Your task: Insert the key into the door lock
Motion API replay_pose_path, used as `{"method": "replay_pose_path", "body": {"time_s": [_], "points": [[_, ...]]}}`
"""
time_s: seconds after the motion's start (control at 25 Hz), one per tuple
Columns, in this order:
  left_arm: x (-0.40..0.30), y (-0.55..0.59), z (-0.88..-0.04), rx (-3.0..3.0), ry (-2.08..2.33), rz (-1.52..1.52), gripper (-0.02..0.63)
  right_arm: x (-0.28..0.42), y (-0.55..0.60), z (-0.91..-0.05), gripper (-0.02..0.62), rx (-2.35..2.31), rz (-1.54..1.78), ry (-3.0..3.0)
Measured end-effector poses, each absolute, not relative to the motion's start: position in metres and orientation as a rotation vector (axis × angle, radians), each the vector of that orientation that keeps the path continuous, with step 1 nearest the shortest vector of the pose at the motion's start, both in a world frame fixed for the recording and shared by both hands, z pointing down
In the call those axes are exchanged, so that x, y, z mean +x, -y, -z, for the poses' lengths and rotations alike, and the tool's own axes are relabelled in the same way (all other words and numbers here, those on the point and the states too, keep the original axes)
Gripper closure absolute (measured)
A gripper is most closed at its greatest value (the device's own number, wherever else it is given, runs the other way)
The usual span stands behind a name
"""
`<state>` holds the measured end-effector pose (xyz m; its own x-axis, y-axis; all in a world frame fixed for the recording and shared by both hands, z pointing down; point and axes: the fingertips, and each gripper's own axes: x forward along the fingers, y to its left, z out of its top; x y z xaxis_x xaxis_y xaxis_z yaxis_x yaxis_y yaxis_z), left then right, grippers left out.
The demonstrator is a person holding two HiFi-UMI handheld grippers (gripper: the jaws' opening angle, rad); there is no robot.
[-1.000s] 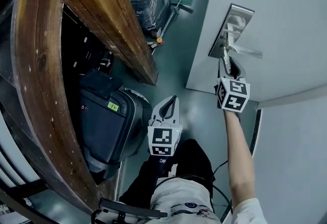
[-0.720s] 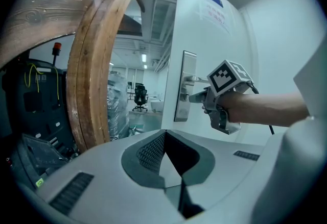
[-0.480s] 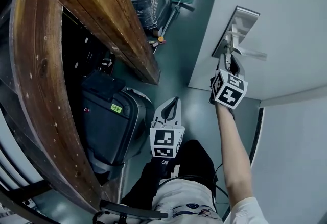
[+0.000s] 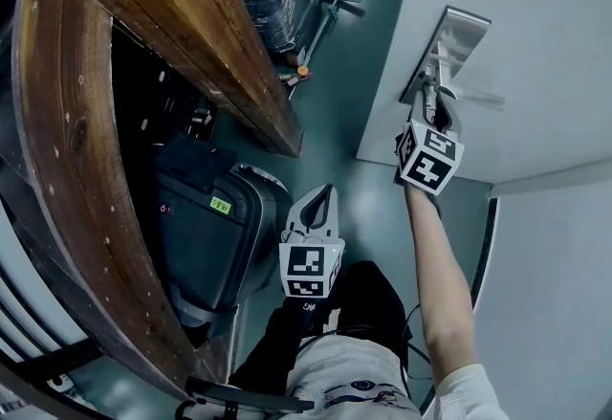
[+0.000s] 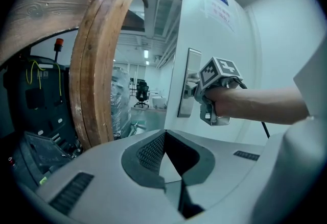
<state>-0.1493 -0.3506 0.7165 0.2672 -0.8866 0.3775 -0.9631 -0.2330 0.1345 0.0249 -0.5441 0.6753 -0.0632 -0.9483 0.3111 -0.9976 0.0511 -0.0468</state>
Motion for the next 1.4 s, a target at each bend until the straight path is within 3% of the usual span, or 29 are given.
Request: {"method": "replay_pose_path", "body": {"time_s": [0.12, 0.24, 0.52, 0.56, 0.64, 0.92, 1.4], "points": [[-0.149, 0.347, -0.714, 2.192, 1.686, -0.338, 0.601, 0.021, 0.544, -0.673, 0.476, 1.963, -0.371, 2.212], [-0.150, 0.343, -0.696, 2.180, 1.714, -0.349, 0.600, 0.019, 0.515, -0.671, 0.422, 1.916, -0.417, 2.300], [-0.120, 0.358, -0.584, 2.325, 1.698, -0.245, 0.601, 0.032, 0.399, -0.609, 0.423, 1.862, -0.447, 2.357], [-0.113, 0.362, -0.564, 2.347, 1.695, -0.210, 0.600, 0.036, 0.389, -0.588, 0.436, 1.875, -0.431, 2.364], [-0.100, 0.363, -0.528, 2.386, 1.687, -0.158, 0.601, 0.043, 0.372, -0.548, 0.587, 1.903, -0.398, 2.376], [-0.061, 0.349, -0.440, 2.488, 1.705, -0.056, 0.601, 0.045, 0.335, -0.444, 0.589, 1.857, -0.224, 2.479], [-0.049, 0.352, -0.386, 2.573, 1.750, 0.008, 0.601, 0.044, 0.339, -0.382, 0.589, 1.873, -0.079, 2.566]]}}
